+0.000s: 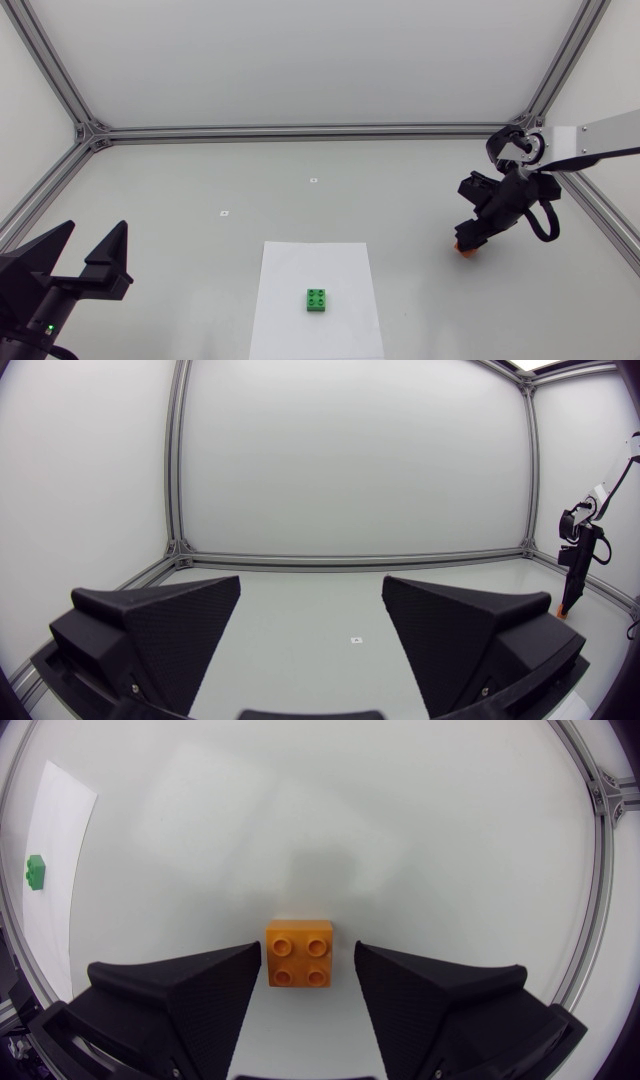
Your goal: Pick up the orange 2x2 brick with the right arm and stack it on top of the green 2x2 brick in the center
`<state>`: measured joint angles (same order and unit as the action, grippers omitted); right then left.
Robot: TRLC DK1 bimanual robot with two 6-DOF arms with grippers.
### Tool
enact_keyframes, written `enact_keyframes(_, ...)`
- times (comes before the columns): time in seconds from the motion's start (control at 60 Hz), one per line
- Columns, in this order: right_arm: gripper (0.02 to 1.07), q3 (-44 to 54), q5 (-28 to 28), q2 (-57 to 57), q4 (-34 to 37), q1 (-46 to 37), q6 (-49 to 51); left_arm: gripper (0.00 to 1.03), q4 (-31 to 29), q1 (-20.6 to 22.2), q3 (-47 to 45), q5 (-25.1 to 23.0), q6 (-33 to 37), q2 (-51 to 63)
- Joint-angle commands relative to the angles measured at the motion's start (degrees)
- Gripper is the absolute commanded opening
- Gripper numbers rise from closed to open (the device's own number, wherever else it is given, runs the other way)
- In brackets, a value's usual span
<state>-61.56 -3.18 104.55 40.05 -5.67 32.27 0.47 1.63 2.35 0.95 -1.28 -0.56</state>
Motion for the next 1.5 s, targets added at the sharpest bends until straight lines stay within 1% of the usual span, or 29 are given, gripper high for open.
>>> enact_keyframes(0.0,0.68,0.48,0.1,0.92,-0.41,0.49,1.48,0.99,-0.65,-0.13,-2.35,-0.16,0.31,-0.32)
enact_keyframes(0.1,0.68,0.39,0.1,0.83,-0.41,0.49,1.48,0.99,-0.65,-0.13,-2.35,-0.16,0.31,-0.32)
enact_keyframes(0.233,0.65,0.48,0.1,0.83,-0.41,0.49,1.48,0.99,-0.65,-0.13,-2.35,-0.16,0.4,-0.32)
enact_keyframes(0.283,0.59,0.48,-0.25,0.65,-0.5,0.49,1.39,0.99,-0.65,-0.13,-2.35,-0.16,0.31,-0.32)
enact_keyframes(0.317,0.58,0.39,-0.34,0.65,-0.41,0.49,1.3,0.99,-0.65,-0.13,-2.35,-0.16,0.31,-0.32)
enact_keyframes(0.633,0.57,1.0,-0.34,0.48,-0.41,1.19,1.13,0.99,-0.65,-0.13,-2.35,-0.16,0.31,-0.32)
enact_keyframes(0.717,0.5,0.74,-0.77,0.56,-0.5,1.01,0.95,0.99,-0.65,-0.13,-2.35,-0.16,0.31,-0.32)
enact_keyframes(0.85,0.46,0.74,-0.69,0.83,-0.41,0.84,0.69,0.99,-0.65,-0.13,-2.35,-0.16,0.31,-0.32)
enact_keyframes(0.883,0.42,0.65,-0.77,0.83,-0.41,0.75,0.51,0.99,-0.65,-0.13,-2.35,-0.16,0.31,-0.32)
enact_keyframes(1.217,0.31,0.83,-1.74,-3.04,1.08,0.57,0.34,0.99,-0.65,-0.13,-2.35,-0.16,0.31,-0.32)
enact_keyframes(1.367,0.3,2.41,-1.74,-11.65,3.63,5.32,0.78,0.99,-0.65,-0.13,-2.35,-0.16,0.31,-0.32)
enact_keyframes(1.483,0.3,5.05,-1.3,-18.6,5.3,13.58,1.21,0.99,-0.65,-0.13,-2.35,-0.16,0.31,-0.32)
